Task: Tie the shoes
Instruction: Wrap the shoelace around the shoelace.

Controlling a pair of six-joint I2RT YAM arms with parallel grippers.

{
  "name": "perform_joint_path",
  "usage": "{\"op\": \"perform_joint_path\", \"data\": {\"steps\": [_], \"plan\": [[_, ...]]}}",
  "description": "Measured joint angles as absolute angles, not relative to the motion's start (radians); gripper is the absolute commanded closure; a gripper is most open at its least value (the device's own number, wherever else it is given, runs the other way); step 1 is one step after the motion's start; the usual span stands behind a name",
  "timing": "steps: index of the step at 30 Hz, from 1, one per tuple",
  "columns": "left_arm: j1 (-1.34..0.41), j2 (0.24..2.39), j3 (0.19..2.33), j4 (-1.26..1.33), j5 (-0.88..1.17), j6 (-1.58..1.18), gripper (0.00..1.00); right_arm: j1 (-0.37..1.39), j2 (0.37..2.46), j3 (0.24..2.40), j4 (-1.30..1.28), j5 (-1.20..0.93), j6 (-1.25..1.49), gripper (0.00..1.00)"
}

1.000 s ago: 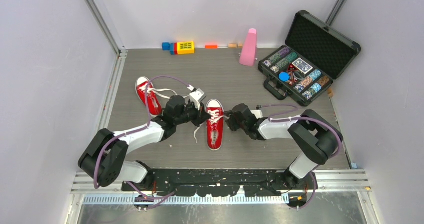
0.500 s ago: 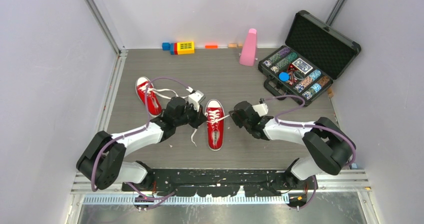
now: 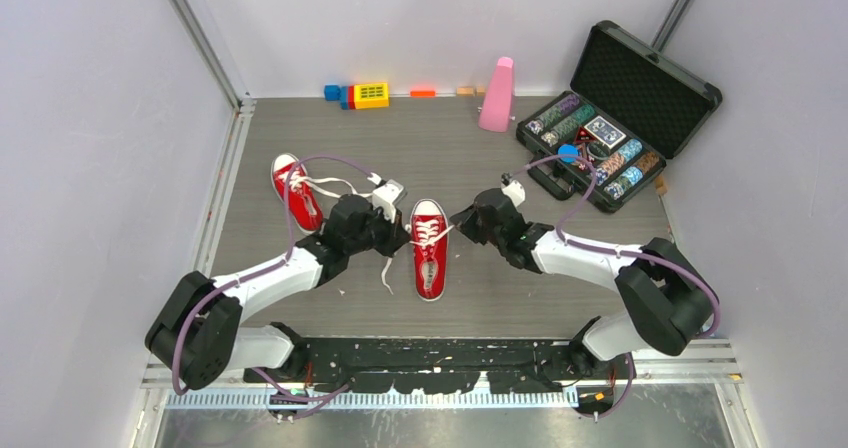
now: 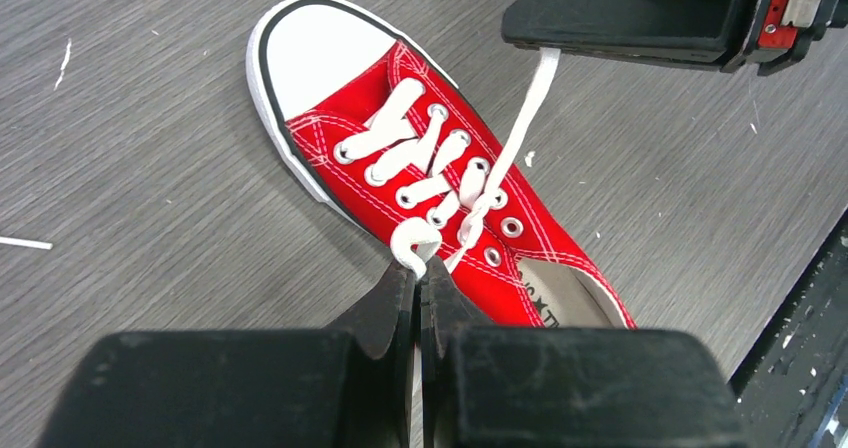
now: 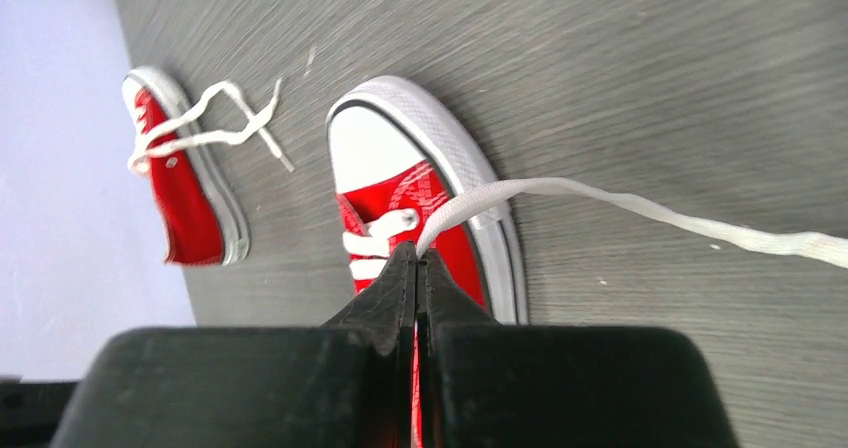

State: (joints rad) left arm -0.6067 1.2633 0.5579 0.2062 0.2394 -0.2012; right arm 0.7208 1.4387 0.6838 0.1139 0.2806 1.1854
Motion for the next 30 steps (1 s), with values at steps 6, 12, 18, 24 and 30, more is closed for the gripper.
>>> {"op": "perform_joint_path", "data": {"steps": [6, 12, 18, 24, 30], "plan": [[-0.607, 1.274, 0.586, 0.177, 0.286, -0.144, 1.00, 0.671, 1.449, 0.683, 0.241, 0.054, 1.071, 1.00], [-0.607, 1.311, 0.625, 0.176, 0.335, -0.068, 1.00, 0.622, 1.504, 0.691, 0.284, -0.150, 0.994, 1.00], [-0.607, 1.346, 0.635, 0.181, 0.352, 0.009, 1.00, 0.591, 1.512, 0.692, 0.284, -0.249, 0.938, 0.97], [-0.607, 1.398, 0.665, 0.187, 0.363, 0.035, 1.00, 0.545, 1.512, 0.689, 0.303, -0.309, 0.914, 0.95], [-0.607, 1.392, 0.655, 0.212, 0.361, 0.035, 1.00, 0.501, 1.543, 0.688, 0.378, -0.347, 0.935, 0.94]]}}
